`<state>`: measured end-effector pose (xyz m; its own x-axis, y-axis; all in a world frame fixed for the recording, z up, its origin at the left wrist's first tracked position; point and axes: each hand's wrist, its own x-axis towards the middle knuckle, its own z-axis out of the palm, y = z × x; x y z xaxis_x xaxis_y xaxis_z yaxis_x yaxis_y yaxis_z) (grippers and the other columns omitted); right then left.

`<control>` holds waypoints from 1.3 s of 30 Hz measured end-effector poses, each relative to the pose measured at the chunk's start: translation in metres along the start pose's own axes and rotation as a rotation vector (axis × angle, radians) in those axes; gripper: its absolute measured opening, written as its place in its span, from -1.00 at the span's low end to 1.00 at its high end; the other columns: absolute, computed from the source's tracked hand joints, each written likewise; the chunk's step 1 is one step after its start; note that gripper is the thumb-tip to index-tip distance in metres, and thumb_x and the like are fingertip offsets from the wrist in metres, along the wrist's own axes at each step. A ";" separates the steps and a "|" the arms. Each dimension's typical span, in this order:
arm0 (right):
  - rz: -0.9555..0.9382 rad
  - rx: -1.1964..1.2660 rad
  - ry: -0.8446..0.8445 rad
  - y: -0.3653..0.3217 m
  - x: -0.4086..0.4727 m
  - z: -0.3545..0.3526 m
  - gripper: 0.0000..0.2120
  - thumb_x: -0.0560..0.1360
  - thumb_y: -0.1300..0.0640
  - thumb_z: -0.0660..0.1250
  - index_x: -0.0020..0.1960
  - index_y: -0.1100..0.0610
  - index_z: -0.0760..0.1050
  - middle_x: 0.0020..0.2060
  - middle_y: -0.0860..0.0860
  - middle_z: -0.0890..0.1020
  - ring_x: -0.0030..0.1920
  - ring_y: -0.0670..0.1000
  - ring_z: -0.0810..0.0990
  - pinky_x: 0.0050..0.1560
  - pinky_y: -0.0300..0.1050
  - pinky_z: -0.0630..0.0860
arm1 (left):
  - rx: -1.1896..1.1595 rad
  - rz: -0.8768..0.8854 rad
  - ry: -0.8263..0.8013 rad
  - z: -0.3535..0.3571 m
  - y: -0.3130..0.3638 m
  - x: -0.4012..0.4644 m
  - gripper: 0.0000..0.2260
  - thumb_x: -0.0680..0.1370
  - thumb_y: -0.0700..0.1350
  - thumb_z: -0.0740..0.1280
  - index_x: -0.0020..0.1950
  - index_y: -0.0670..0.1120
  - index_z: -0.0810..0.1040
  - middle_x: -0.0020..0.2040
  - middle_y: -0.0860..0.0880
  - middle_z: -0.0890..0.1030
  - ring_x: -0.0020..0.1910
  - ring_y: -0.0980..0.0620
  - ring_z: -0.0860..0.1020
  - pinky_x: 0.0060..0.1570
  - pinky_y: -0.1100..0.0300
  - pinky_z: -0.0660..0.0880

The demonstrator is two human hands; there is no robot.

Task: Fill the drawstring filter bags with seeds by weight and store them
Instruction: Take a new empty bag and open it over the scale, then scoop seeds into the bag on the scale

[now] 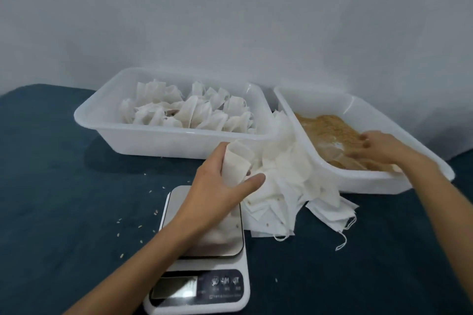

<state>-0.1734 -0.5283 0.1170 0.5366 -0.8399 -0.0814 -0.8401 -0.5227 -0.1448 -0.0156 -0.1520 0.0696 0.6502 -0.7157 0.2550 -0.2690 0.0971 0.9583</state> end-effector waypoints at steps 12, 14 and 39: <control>-0.131 -0.385 0.178 0.020 0.028 0.005 -0.85 0.51 0.10 0.41 -0.13 0.01 0.43 -0.17 0.01 0.58 -0.19 0.02 0.54 -0.18 -0.04 0.51 | -0.136 -0.016 0.022 0.001 -0.002 0.005 -0.69 0.40 -0.11 0.42 0.14 -0.04 0.56 -0.13 -0.02 0.65 -0.13 0.09 0.59 -0.09 0.27 0.55; -0.120 -0.450 0.287 0.021 0.027 0.000 -0.87 0.52 0.11 0.40 -0.05 0.02 0.44 -0.18 -0.01 0.54 -0.17 0.04 0.54 -0.18 -0.05 0.50 | -0.139 -0.016 0.028 0.001 -0.001 0.005 -0.68 0.39 -0.11 0.42 0.14 -0.05 0.56 -0.14 -0.03 0.65 -0.14 0.10 0.59 -0.10 0.27 0.55; -0.273 -0.315 0.141 -0.046 0.075 0.023 -0.72 0.53 0.39 0.27 0.21 0.23 0.53 0.10 0.13 0.61 -0.01 0.10 0.54 -0.08 -0.08 0.41 | -0.073 -0.032 0.052 0.000 -0.007 0.008 -0.71 0.39 -0.07 0.43 0.10 0.00 0.58 -0.11 -0.02 0.67 -0.06 -0.07 0.62 -0.08 0.31 0.55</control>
<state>-0.0923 -0.5640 0.0948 0.7443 -0.6654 0.0571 -0.6642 -0.7287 0.1670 -0.0090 -0.1581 0.0652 0.6944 -0.6823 0.2288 -0.1961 0.1265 0.9724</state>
